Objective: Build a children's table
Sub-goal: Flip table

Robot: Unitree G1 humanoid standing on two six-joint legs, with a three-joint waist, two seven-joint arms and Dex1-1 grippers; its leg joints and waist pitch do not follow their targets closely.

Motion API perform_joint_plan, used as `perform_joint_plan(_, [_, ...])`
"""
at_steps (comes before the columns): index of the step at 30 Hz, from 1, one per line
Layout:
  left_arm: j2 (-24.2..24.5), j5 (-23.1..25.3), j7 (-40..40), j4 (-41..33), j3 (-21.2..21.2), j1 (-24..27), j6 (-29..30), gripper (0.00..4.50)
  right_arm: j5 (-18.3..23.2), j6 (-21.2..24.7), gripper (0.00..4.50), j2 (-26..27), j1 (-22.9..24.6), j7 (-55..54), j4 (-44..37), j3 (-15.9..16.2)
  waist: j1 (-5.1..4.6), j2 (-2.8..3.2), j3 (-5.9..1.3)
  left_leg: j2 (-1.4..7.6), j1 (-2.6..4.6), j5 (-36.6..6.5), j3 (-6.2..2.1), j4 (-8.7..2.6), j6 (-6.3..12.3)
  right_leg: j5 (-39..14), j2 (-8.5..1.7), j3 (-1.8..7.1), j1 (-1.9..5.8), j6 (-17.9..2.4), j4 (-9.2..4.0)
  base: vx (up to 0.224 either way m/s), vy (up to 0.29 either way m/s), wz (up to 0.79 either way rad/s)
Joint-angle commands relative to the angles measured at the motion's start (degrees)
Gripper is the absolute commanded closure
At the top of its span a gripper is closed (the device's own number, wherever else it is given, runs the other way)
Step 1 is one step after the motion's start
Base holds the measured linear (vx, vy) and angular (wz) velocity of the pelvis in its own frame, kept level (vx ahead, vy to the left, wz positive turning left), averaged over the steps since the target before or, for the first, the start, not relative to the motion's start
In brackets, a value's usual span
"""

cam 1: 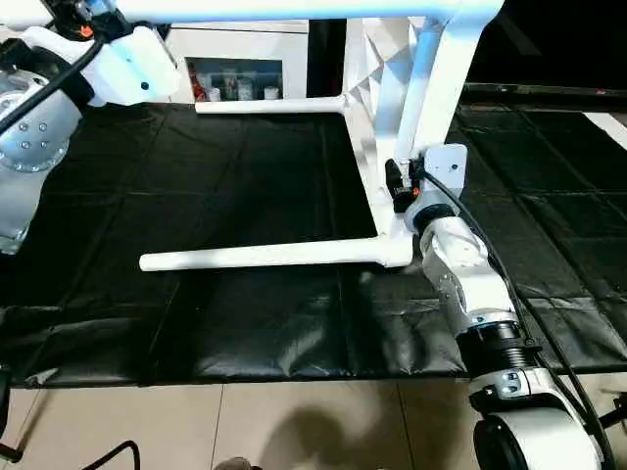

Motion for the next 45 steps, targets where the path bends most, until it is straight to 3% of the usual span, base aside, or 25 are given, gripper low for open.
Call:
perform_joint_plan(1, [-0.05,0.86,0.16,-0.82,-0.18,1.15,-0.17,1.93,-0.55,0.23,2.59,0.13,-0.77,0.72,1.36,0.18,0.28,1.33,-4.0,2.4,1.16,-11.92,-1.12,-4.17,-4.62,-3.42,-4.39,2.62,2.52,-10.29,-3.58,0.0,0.0,0.0])
perform_joint_plan(10, [-0.32,0.69,0.17,-3.21,0.5,3.24,-0.7,2.67,-0.75,-0.04,2.59,0.18,-0.95,1.05,1.53,0.47,0.33,1.34,-3.96,2.38,1.17,-12.6,-1.15,-4.25,-4.6,-5.07,-4.38,2.63,2.35,-9.92,-3.7,0.0,0.0,0.0])
perform_joint_plan(19, [-1.5,-1.31,-1.59,-3.41,1.57,3.78,1.79,2.81,-1.49,-0.53,2.59,-0.31,-1.37,1.58,1.35,0.78,0.3,1.29,-4.0,2.3,1.13,-12.01,-1.09,-4.19,-4.46,-4.04,-4.34,2.65,2.41,-10.09,-3.66,0.0,0.0,0.0])
perform_joint_plan(20, [-2.28,-2.75,-1.56,-3.23,2.56,3.82,2.68,2.81,-1.94,-0.81,2.6,-0.83,-1.77,2.14,1.22,1.17,0.28,1.41,-4.0,2.3,1.13,-12.05,-1.08,-4.2,-4.48,-3.87,-4.32,2.64,2.39,-10.16,-3.66,0.0,0.0,0.0])
perform_joint_plan(21, [-4.76,-7.67,-1.47,-2.84,5.77,4.09,5.55,2.81,-3.48,-1.79,2.6,-2.62,-3.07,4.02,0.63,2.61,0.23,1.27,-4.04,2.24,1.06,-11.81,-1.06,-4.15,-4.6,-3.59,-4.32,2.6,2.56,-10.42,-3.54,0.0,0.0,0.0])
perform_joint_plan(22, [-4.76,-7.67,-1.47,-2.84,5.77,4.09,5.55,2.81,-3.48,-1.79,2.6,-2.62,-3.07,4.02,0.63,2.61,0.25,1.16,-4.03,2.17,1.08,-11.56,-1.03,-4.13,-4.62,-3.59,-4.33,2.54,2.58,-10.7,-3.52,0.0,0.0,0.0])
perform_joint_plan(23, [-6.01,-10.14,-1.35,-2.14,7.67,4.05,7.49,2.81,-4.12,-2.13,2.6,-4.17,-4.62,5.75,0.35,3.24,0.39,1.38,-4.12,2.06,1.09,-11.37,-0.91,-3.9,-4.14,-3.77,-4.34,2.61,2.6,-10.95,-3.54,0.0,0.0,0.0])
perform_joint_plan(26, [-7.03,-12.58,-0.95,-1.2,10.25,4.23,9.42,2.81,-3.47,-1.67,2.6,-6.53,-7.92,7.96,-0.26,2.43,0.39,0.54,-4.1,1.84,0.5,-7.9,-0.68,-3.66,-1.96,-2.95,-4.36,2.69,3.07,-10.78,-3.58,0.0,0.0,0.0])
perform_joint_plan(27, [-8.53,-15.83,-0.48,-1.16,13.5,4.72,11.62,2.8,-2.86,-1.14,2.6,-8.54,-10.84,9.91,-0.95,1.8,0.5,0.53,-4.26,1.8,0.47,-6.07,-0.57,-3.49,-1.17,-1.86,-4.36,2.69,3.16,-10.99,-3.41,0.0,0.0,0.0])
perform_joint_plan(30, [-9.67,-19.02,-0.24,-1.78,17.09,6.28,13.92,2.8,-1.9,-0.29,2.6,-10.77,-14.43,12.31,-1.97,1.06,0.66,0.66,-4.63,1.39,-0.15,-0.86,-0.34,-2.85,1.34,5.18,-3.88,2.53,3.2,-11.99,-2.59,0.0,0.0,0.0])
perform_joint_plan(34, [-11.38,-21.62,-1.19,-4.19,20.2,9.77,16.84,2.8,-0.03,2.85,2.6,-13.15,-18.35,15.58,-4.58,0.32,0.87,0.92,-4.48,1.67,-0.01,-0.95,-0.3,-2.74,3.04,5.1,-3.82,2.33,2.89,-12.42,-2.64,0.0,0.0,0.0])
perform_joint_plan(35, [-11.6,-21.54,-1.67,-4.66,19.94,10.08,17.21,2.8,0.16,3.62,2.6,-13.4,-18.47,16.83,-4.95,0.87,1.04,0.66,-4.36,1.78,0.12,-1.45,-0.28,-2.85,3.11,3.8,-3.74,2.27,2.76,-12.25,-2.81,0.0,0.0,0.0])
perform_joint_plan(36, [-11.86,-21.06,-2.35,-5.08,19.1,10.19,17.74,2.8,0.24,4.63,2.6,-13.41,-18.07,18.99,-5.63,2.22,1.19,0.97,-4.34,1.95,0.32,-2.4,-0.34,-2.92,2.73,2.22,-3.85,2.3,2.54,-11.99,-2.97,0.0,0.0,0.0])
perform_joint_plan(39, [-12.34,-20.85,-2.55,-5.37,18.57,9.99,18.47,2.8,-0.15,4.81,2.6,-12.8,-17.16,19.85,-5.92,3.51,1.41,0.9,-4.12,2.27,0.8,-5.93,-0.43,-3.28,0.76,-1.39,-3.86,2.32,2.24,-11.41,-3.33,0.0,0.0,0.0])
perform_joint_plan(40, [-12.68,-20.67,-2.78,-5.64,18.62,9.92,19.08,2.8,-0.41,4.64,2.6,-12.61,-16.96,19.94,-5.71,3.98,1.45,1.15,-4.05,2.25,0.85,-6.92,-0.46,-3.34,0.29,-2.44,-3.96,2.37,2.18,-11.29,-3.43,0.0,0.0,0.0])
perform_joint_plan(41, [-12.84,-20.51,-2.89,-5.76,18.6,9.89,19.38,2.8,-0.48,4.55,2.04,-12.53,-16.93,19.98,-5.55,4.14,1.36,0.99,-4.01,2.24,0.85,-8.32,-0.49,-3.48,-0.54,-4.14,-4.02,2.4,2.27,-10.93,-3.57,0.0,0.0,0.0])
perform_joint_plan(45, [-13.21,-20.68,-3.64,-7.14,18.33,10.33,21.54,2.8,-0.83,5.55,1.87,-12.43,-16.9,19.98,-5.74,4.11,1.21,0.91,-3.65,2.07,0.82,-11.45,-0.64,-3.76,-1.55,-9.18,-4.26,2.57,2.34,-9.49,-4.23,0.0,0.0,0.0])
